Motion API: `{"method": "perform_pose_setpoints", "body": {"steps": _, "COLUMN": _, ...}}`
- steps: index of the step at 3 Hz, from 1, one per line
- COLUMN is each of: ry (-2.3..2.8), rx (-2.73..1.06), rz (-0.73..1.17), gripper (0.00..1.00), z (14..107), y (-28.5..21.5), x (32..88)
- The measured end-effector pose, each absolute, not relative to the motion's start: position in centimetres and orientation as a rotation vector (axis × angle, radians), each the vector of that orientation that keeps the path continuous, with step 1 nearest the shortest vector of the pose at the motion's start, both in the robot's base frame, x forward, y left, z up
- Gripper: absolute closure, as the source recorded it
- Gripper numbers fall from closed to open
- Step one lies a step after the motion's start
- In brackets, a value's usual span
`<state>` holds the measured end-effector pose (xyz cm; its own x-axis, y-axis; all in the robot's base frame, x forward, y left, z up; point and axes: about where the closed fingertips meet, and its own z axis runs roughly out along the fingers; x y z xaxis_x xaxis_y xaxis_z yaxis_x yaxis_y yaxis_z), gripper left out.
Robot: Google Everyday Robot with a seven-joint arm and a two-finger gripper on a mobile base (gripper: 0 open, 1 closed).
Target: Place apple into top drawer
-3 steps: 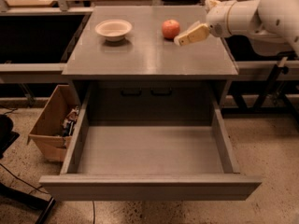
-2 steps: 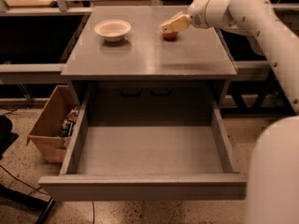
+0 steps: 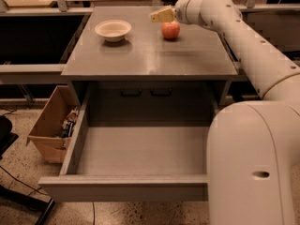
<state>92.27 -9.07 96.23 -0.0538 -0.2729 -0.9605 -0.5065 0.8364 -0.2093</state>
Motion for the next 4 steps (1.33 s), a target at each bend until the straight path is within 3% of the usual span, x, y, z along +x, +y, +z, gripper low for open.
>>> {"method": "perform_pose_setpoints", "body": {"steps": 2, "ry": 1.791, "rx": -0.44, "rz": 0.178, "gripper": 0.0, "z": 91.8, "y": -9.8, "x": 94.8}}
{"method": "perform_pose_setpoints", "body": {"steps": 4, "ry": 1.902, "rx": -0.395, "rz": 0.225, "gripper": 0.42, "z": 86.7, "y": -9.1, "x": 95.3}}
